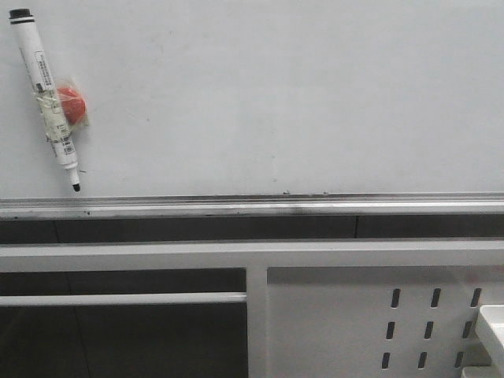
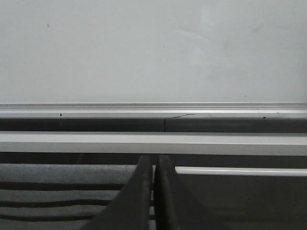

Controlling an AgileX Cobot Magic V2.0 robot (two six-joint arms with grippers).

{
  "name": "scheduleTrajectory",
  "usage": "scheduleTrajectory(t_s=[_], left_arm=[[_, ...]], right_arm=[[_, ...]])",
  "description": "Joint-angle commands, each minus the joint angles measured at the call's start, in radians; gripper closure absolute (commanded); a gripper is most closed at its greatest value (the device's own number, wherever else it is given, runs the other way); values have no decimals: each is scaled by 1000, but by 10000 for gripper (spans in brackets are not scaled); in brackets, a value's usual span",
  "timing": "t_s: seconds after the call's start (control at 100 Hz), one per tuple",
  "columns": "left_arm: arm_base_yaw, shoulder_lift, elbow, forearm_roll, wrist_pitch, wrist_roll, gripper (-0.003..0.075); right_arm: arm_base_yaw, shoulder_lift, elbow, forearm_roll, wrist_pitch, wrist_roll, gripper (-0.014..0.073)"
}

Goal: Write number 1 on whiteboard

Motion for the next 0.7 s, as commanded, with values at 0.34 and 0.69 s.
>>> scheduleTrajectory(t_s=[0.34,0.69], left_arm=[[-9,-21,38,-2,-67,-9,740],[-9,-21,38,-2,-286,-9,740]], right_arm=[[3,-25,14,-22,-24,0,663],[3,-25,14,-37,-181,0,663]])
